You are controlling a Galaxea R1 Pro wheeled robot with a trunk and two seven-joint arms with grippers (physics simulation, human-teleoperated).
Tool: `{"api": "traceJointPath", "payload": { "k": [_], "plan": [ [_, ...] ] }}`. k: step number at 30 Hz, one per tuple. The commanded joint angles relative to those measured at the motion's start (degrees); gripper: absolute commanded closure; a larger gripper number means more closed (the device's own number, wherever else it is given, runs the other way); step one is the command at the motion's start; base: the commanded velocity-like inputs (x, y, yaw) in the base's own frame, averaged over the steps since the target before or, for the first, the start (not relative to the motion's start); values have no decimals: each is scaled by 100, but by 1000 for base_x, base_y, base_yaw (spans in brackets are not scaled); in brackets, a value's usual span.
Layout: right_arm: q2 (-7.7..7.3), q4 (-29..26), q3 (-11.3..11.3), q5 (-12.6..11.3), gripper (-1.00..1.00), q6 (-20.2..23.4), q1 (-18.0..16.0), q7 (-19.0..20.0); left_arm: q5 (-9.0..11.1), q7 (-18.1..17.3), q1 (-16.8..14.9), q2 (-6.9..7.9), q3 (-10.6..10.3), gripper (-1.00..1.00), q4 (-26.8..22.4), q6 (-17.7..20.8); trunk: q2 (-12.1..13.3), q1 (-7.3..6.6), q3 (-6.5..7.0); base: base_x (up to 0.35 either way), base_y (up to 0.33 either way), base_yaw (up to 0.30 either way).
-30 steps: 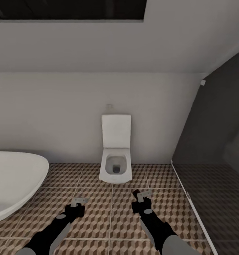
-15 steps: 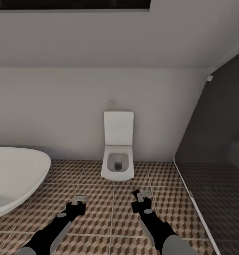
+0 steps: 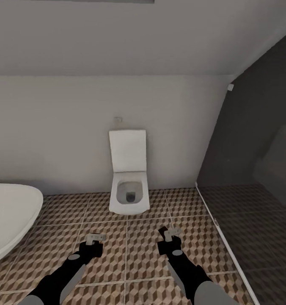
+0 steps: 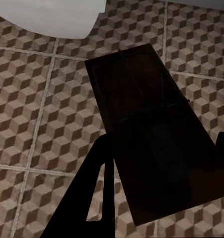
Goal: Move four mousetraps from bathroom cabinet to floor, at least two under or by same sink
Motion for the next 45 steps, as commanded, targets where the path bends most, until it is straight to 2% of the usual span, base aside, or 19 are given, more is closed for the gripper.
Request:
{"api": "traceJointPath", "payload": {
  "k": [1, 45],
  "plan": [
    [0, -6, 27, 38, 100, 44, -3, -52, 41, 66, -4, 11, -46, 100, -16, 22, -47, 23, -34, 0, 0, -79],
    [0, -6, 36, 38, 100, 46, -3, -52, 15, 66, -4, 11, -46, 100, -13, 22, -1812, 990, -1232, 0, 0, -3]
  ]
}}
